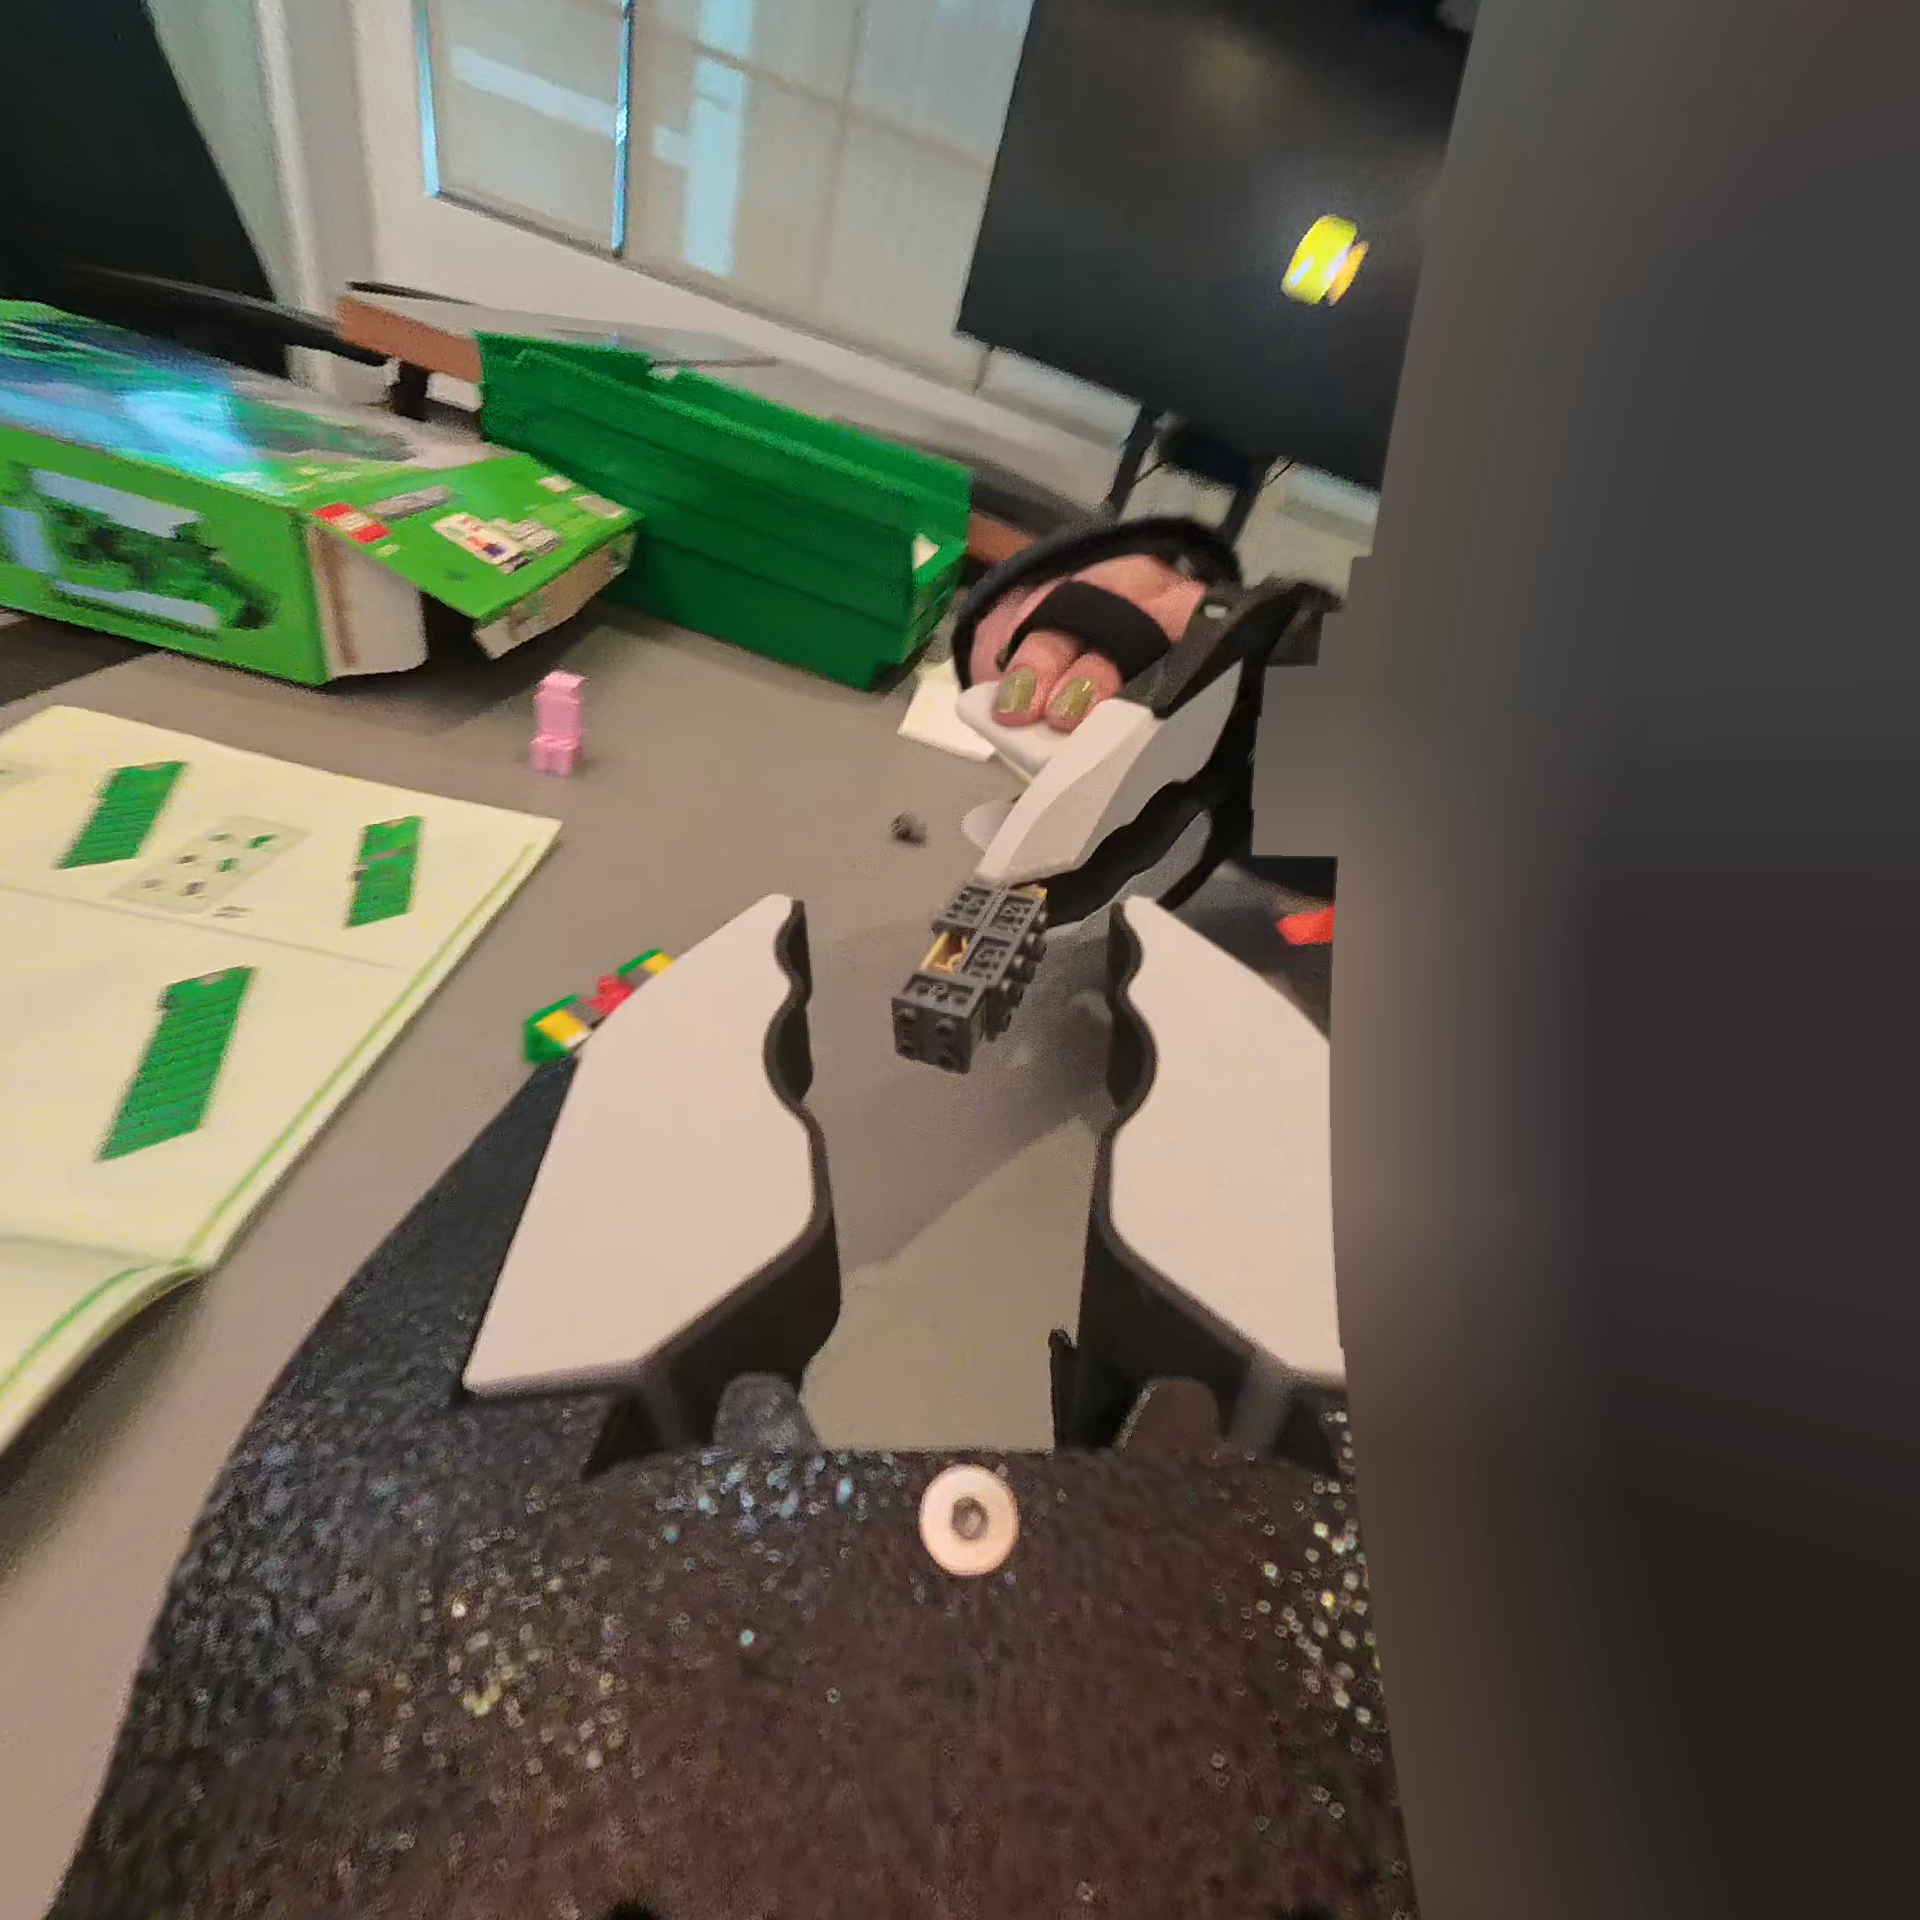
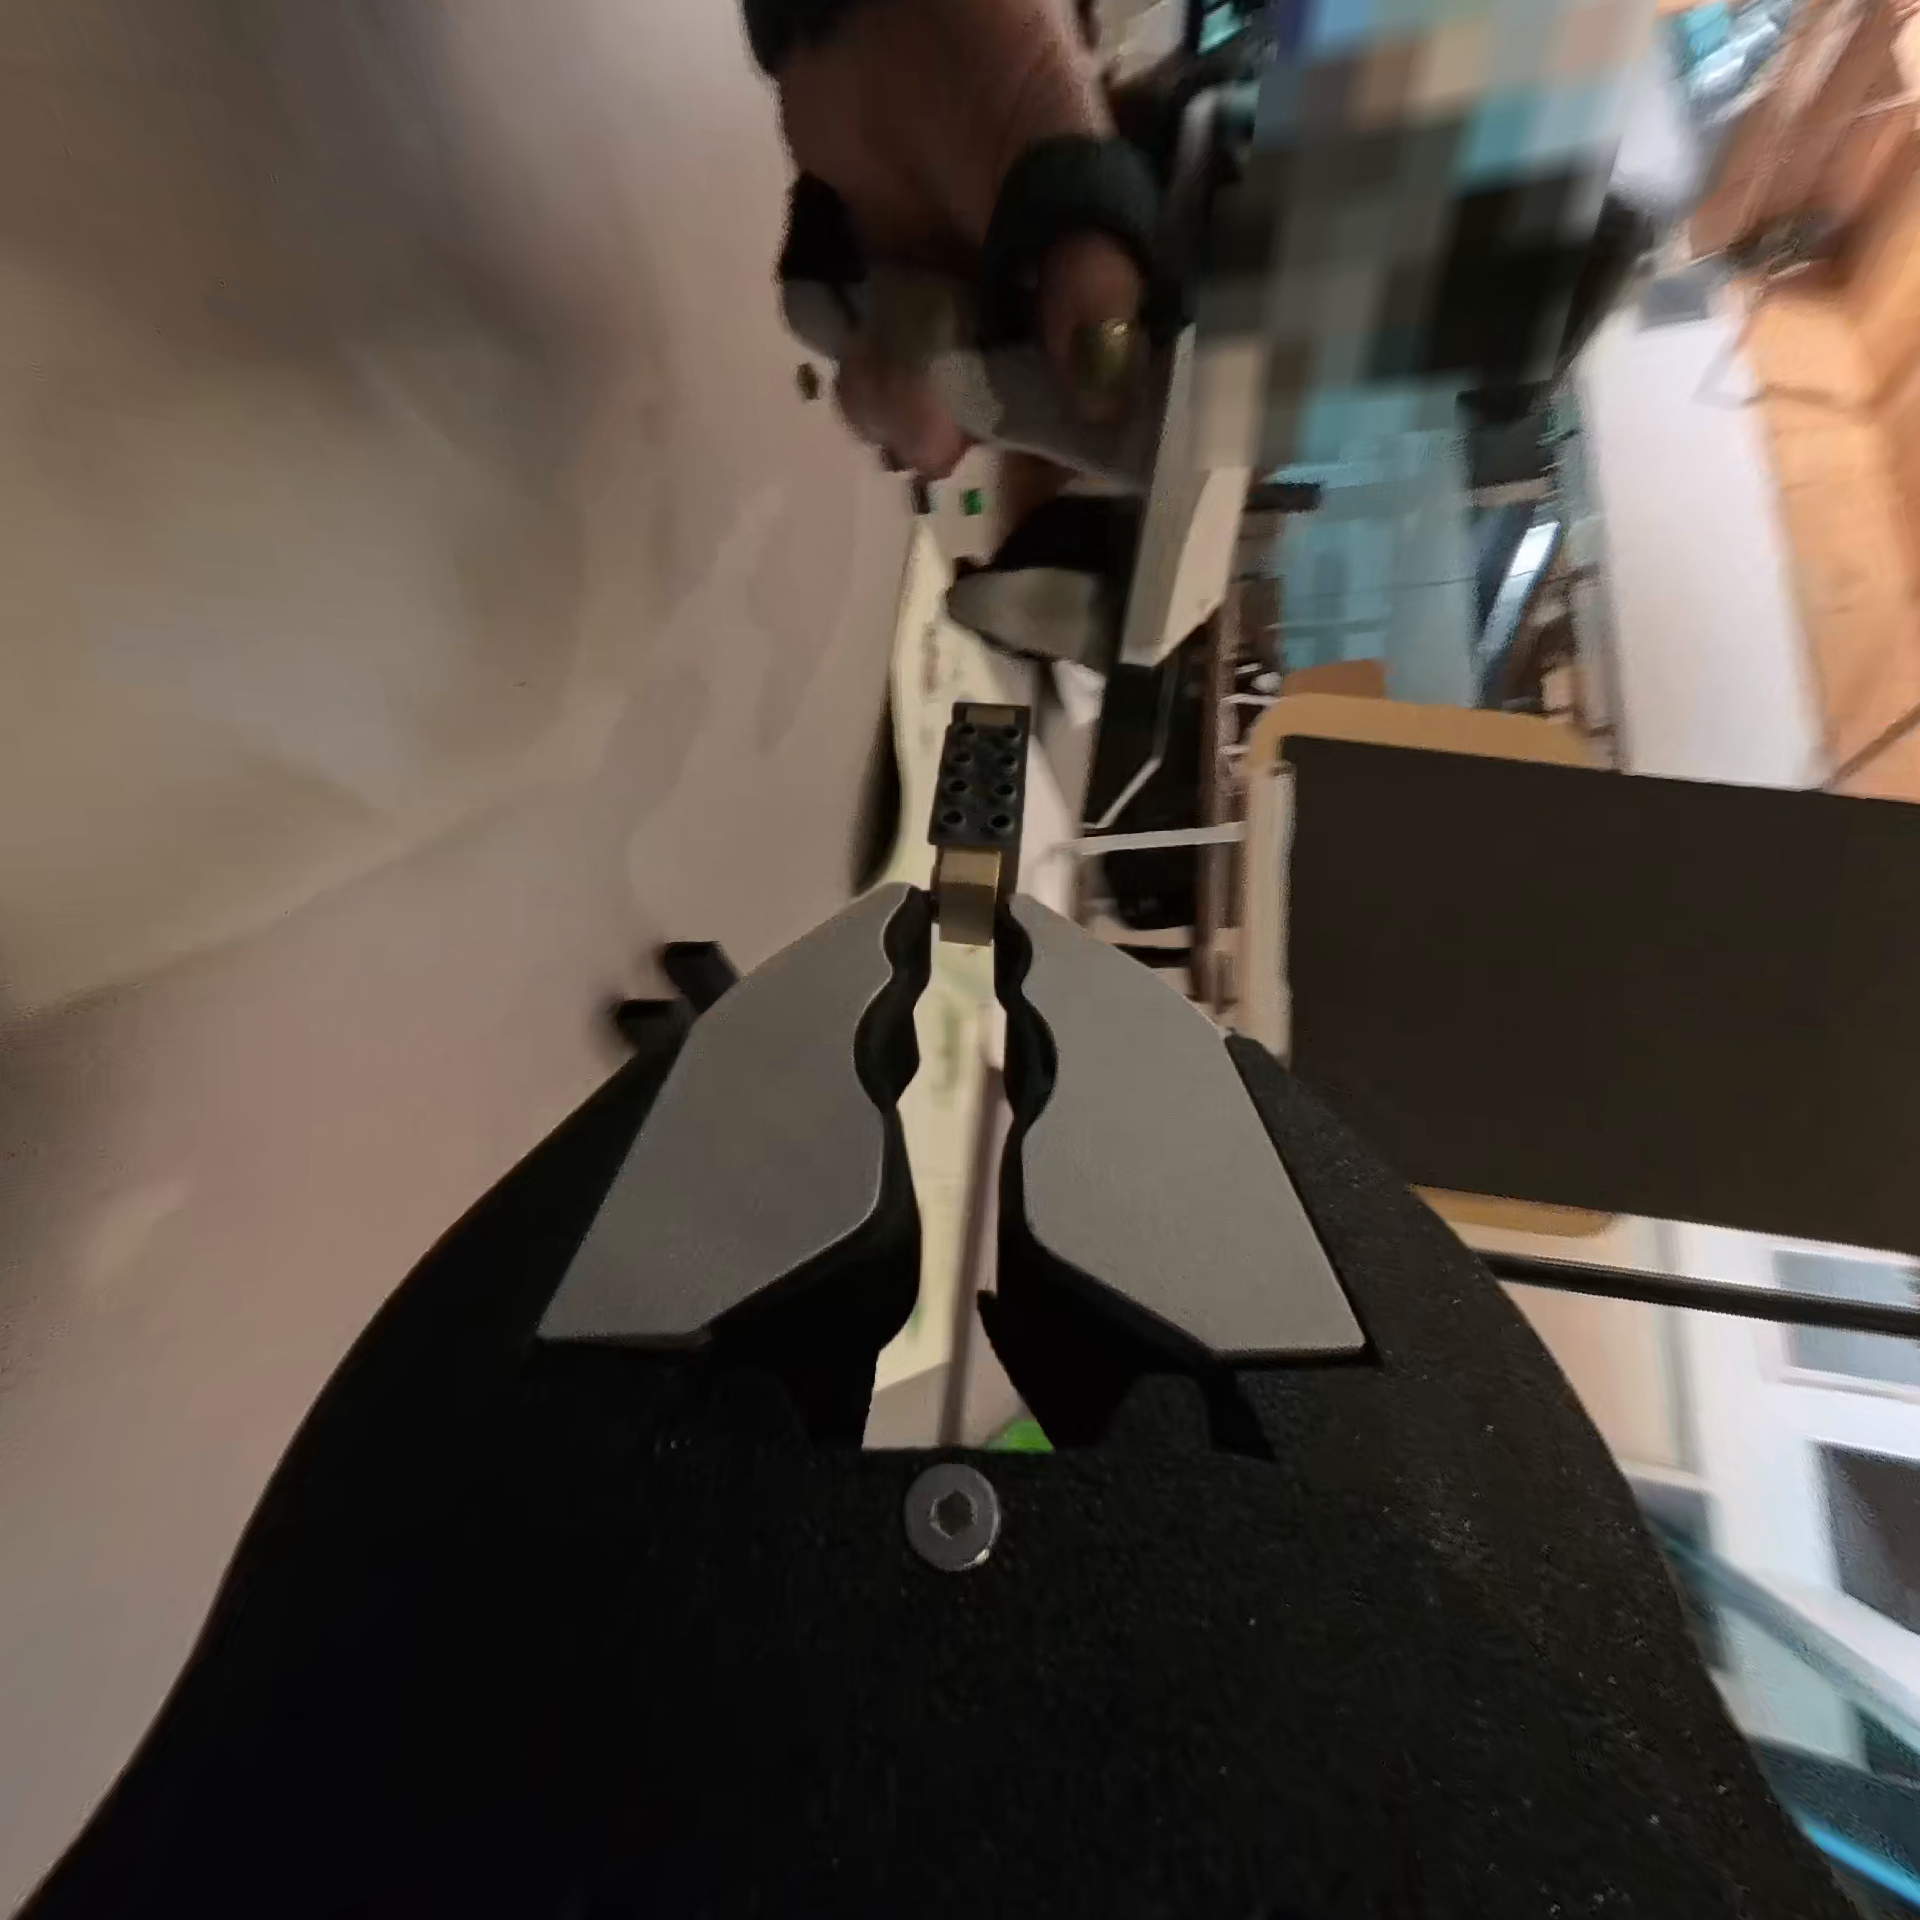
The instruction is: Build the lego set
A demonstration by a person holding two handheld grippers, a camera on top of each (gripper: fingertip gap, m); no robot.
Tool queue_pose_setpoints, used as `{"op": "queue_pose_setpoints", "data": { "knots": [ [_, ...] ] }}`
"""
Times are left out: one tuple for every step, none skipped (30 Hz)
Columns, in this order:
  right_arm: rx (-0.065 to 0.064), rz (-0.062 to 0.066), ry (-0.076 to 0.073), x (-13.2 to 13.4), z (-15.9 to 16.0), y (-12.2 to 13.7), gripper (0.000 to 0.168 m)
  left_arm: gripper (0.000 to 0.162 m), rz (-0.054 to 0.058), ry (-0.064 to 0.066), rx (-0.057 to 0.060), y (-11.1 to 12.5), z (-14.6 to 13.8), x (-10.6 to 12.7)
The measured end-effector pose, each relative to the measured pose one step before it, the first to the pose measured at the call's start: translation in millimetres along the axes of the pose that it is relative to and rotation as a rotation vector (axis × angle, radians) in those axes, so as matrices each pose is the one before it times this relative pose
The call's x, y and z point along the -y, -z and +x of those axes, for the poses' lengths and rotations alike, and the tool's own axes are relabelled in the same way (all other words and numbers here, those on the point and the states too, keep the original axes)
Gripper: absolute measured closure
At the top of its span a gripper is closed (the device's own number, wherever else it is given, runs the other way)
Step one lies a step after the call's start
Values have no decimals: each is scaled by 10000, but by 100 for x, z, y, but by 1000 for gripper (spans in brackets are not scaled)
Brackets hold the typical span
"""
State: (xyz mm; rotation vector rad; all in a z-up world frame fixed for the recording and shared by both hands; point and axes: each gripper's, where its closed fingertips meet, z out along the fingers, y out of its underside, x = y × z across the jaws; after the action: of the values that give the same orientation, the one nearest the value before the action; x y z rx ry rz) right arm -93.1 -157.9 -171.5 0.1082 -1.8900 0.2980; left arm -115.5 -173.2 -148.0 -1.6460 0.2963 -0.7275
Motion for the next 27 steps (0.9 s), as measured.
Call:
{"op": "queue_pose_setpoints", "data": {
  "knots": [
    [525,-133,-356,-273,-686,-197,157,108,-391,-423,350,-60,-187,-486],
    [403,-79,-494,-204,-433,-162,157,110,-401,-394,251,-120,-45,-493],
    [536,45,-558,-58,-515,-109,157,111,-405,-376,192,-173,25,-506],
    [478,87,-616,-5,-366,-81,158,113,-411,-376,115,-225,133,-525],
    [285,84,-628,-22,-71,-35,158,114,-425,-372,64,-268,181,-547],
    [362,99,-584,-18,-132,-12,158,114,-436,-375,115,-294,117,-555],
    [484,107,-626,-4,-261,-11,157,113,-425,-409,102,-309,126,-543],
    [324,129,-666,6,-37,-2,157,113,-379,-439,58,-307,209,-480],
    [285,145,-597,1,-14,5,158,114,-320,-427,72,-277,172,-397],
    [276,190,-479,87,-62,60,157,116,-275,-386,100,-251,116,-328],
    [194,250,-354,166,-53,99,157,117,-228,-328,148,-212,22,-279],
    [149,214,-261,163,-70,105,157,122,-142,-291,124,-149,45,-182],
    [84,151,-172,107,-55,104,157,126,-35,-251,99,-89,63,-41],
    [74,90,-108,63,-107,77,157,129,42,-185,89,-31,67,75],
    [89,44,-85,13,-166,36,157,131,84,-122,57,7,85,139],
    [60,26,-76,-18,-155,12,157,133,97,-87,17,36,100,146],
    [11,25,-53,-42,-105,-9,157,135,87,-66,-13,32,113,129],
    [33,14,-45,-69,-121,-25,157,137,65,-45,-26,20,104,81],
    [57,11,-57,-64,-150,-41,157,139,34,-27,-37,-10,99,46],
    [56,34,-61,-35,-149,-40,157,140,9,-11,-40,-33,91,-8],
    [55,35,-62,-33,-130,-37,157,141,12,0,-53,-47,96,-3],
    [12,22,-49,-57,-61,-22,157,142,35,18,-48,-27,97,7],
    [-11,37,-24,-33,-31,-8,157,143,29,51,-36,-28,62,0],
    [-19,37,-28,-17,-8,-3,157,143,28,76,-27,-20,22,-5],
    [-54,33,-20,-30,33,1,157,143,30,86,-18,-8,0,-2],
    [-114,43,10,-20,109,15,157,144,21,84,-14,-5,-16,-1],
    [-179,75,33,27,196,54,157,144,29,89,-3,-1,-43,1]
  ]
}}
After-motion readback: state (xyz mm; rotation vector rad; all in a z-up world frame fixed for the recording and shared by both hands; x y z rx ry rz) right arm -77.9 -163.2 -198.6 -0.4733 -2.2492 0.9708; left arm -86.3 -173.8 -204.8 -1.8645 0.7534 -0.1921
